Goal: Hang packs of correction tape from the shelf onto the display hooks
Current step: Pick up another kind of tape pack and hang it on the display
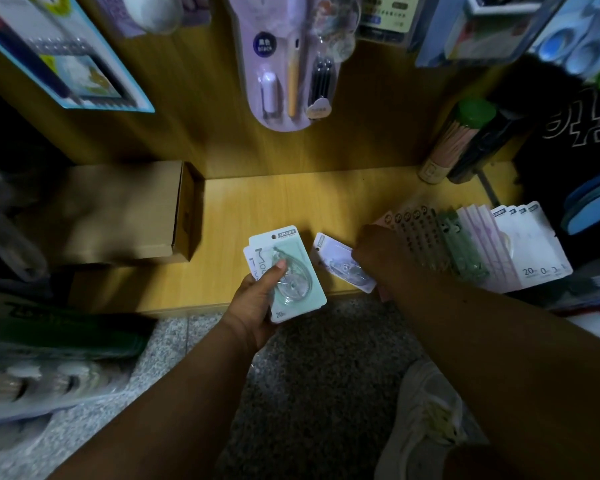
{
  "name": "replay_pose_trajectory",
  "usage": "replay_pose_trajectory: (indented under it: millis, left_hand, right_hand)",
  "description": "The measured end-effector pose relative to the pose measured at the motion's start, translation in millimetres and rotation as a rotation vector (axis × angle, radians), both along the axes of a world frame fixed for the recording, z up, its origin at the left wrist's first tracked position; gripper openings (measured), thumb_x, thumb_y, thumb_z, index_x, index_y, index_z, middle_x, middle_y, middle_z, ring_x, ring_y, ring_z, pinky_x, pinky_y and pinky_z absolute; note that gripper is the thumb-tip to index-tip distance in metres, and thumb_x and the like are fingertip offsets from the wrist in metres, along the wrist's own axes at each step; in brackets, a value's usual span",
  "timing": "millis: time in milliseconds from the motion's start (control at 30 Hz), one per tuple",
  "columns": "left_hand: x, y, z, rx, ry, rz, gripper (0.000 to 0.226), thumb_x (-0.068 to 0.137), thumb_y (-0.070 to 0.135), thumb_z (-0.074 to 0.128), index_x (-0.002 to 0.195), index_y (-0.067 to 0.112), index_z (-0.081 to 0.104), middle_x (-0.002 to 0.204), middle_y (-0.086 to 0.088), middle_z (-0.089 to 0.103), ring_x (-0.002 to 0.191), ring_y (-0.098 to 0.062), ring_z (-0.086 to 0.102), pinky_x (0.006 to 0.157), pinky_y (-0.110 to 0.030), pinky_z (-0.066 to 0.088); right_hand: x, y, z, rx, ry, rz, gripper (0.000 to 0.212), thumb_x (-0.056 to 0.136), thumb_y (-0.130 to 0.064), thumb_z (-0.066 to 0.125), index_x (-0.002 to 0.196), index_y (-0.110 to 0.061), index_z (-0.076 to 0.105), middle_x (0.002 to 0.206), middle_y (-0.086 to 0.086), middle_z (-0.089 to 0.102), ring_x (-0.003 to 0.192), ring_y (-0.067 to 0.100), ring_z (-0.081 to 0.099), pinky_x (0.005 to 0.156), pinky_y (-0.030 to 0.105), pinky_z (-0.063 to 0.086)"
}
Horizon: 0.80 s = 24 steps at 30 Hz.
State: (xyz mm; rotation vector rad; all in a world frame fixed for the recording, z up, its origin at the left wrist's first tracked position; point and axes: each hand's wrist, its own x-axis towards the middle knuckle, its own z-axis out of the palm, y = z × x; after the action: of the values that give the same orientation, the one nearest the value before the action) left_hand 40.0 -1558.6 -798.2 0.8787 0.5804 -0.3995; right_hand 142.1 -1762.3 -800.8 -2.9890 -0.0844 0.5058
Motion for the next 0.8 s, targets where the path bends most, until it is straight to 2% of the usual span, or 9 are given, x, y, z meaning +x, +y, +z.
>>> replay_pose_trajectory:
  millis: [133, 267, 300, 333, 400, 467, 567, 667, 800]
  left_hand:
    - [-2.8, 5.1, -3.9, 0.021, 0.025, 0.016, 0.059, 0.07, 0.03, 0.073, 0.125, 0.01, 0.062, 0.122, -0.02, 0.066, 0.102, -0.035, 0.065, 0.092, -0.057, 0.051]
    - [-4.9, 9.0, -2.7, 0.051, 0.05, 0.054, 0.066, 0.068, 0.03, 0.076, 0.129, 0.011, 0.06, 0.122, -0.018, 0.067, 0.108, -0.037, 0.065, 0.086, -0.057, 0.054]
    - [-5.5, 9.9, -1.5, 0.061, 0.055, 0.061, 0.068, 0.066, 0.03, 0.078, 0.129, 0.012, 0.06, 0.121, -0.017, 0.068, 0.109, -0.037, 0.065, 0.086, -0.057, 0.054]
    - [-6.3, 10.5, 0.9, 0.072, 0.057, 0.067, 0.069, 0.065, 0.031, 0.079, 0.129, 0.013, 0.06, 0.121, -0.017, 0.068, 0.109, -0.037, 0.065, 0.087, -0.058, 0.054]
    - [-8.9, 10.4, 8.2, 0.09, 0.04, 0.074, 0.069, 0.065, 0.032, 0.081, 0.128, 0.013, 0.061, 0.12, -0.015, 0.069, 0.109, -0.037, 0.066, 0.089, -0.059, 0.052]
    - [-12.5, 8.2, 17.5, 0.094, 0.005, 0.086, 0.07, 0.065, 0.032, 0.082, 0.129, 0.013, 0.06, 0.121, -0.015, 0.069, 0.111, -0.038, 0.065, 0.092, -0.062, 0.05]
    - [-18.7, 3.4, 34.7, 0.082, -0.034, 0.11, 0.087, 0.056, 0.038, 0.09, 0.133, 0.015, 0.056, 0.124, -0.013, 0.067, 0.112, -0.037, 0.064, 0.093, -0.065, 0.047]
    - [-26.5, -0.2, 52.2, 0.054, -0.106, 0.098, 0.079, 0.063, 0.038, 0.084, 0.134, 0.016, 0.055, 0.127, -0.012, 0.066, 0.116, -0.035, 0.062, 0.095, -0.062, 0.047]
    - [-35.8, -0.1, 74.6, 0.009, -0.171, 0.074, 0.066, 0.074, 0.033, 0.076, 0.134, 0.013, 0.056, 0.13, -0.015, 0.063, 0.121, -0.037, 0.058, 0.101, -0.062, 0.042]
  right_hand:
    - [-5.0, -5.8, 10.0, 0.233, -0.012, -0.085, 0.026, 0.093, -0.023, 0.057, 0.109, -0.002, 0.057, 0.113, 0.018, 0.062, 0.107, 0.033, 0.057, 0.091, 0.036, 0.042]
    - [-12.4, -9.1, 26.4, 0.596, 0.008, -0.332, 0.009, 0.091, -0.012, 0.06, 0.093, -0.006, 0.066, 0.107, 0.022, 0.065, 0.104, 0.034, 0.059, 0.094, 0.037, 0.045]
    - [-15.5, -7.8, 34.6, 0.717, 0.025, -0.419, 0.011, 0.09, -0.007, 0.059, 0.096, -0.003, 0.068, 0.1, 0.02, 0.066, 0.097, 0.031, 0.06, 0.088, 0.034, 0.047]
    - [-18.2, -6.2, 42.2, 0.836, 0.035, -0.498, 0.015, 0.089, -0.002, 0.057, 0.1, -0.001, 0.068, 0.088, 0.014, 0.065, 0.083, 0.026, 0.06, 0.075, 0.027, 0.049]
    - [-25.0, -0.7, 61.9, 1.024, 0.084, -0.628, 0.019, 0.088, 0.005, 0.053, 0.097, -0.002, 0.068, 0.065, 0.007, 0.057, 0.057, 0.015, 0.049, 0.047, 0.017, 0.042]
    - [-32.8, 6.0, 78.0, 1.123, 0.179, -0.649, 0.023, 0.089, 0.008, 0.049, 0.094, -0.005, 0.067, 0.053, 0.004, 0.054, 0.044, 0.011, 0.045, 0.038, 0.016, 0.034]
    - [-55.3, 18.0, 97.6, 1.265, 0.216, -0.628, 0.019, 0.089, 0.01, 0.049, 0.092, -0.004, 0.062, 0.036, -0.004, 0.05, 0.027, 0.003, 0.04, 0.032, 0.012, 0.029]
    - [-77.2, 27.6, 113.2, 1.412, 0.207, -0.623, 0.014, 0.087, 0.011, 0.052, 0.086, 0.0, 0.062, 0.038, -0.002, 0.052, 0.029, 0.004, 0.043, 0.034, 0.013, 0.032]
    - [-89.5, 41.0, 133.3, 1.381, 0.196, -0.619, 0.013, 0.086, 0.006, 0.059, 0.083, -0.006, 0.065, 0.056, 0.004, 0.058, 0.03, 0.001, 0.045, 0.033, 0.012, 0.033]
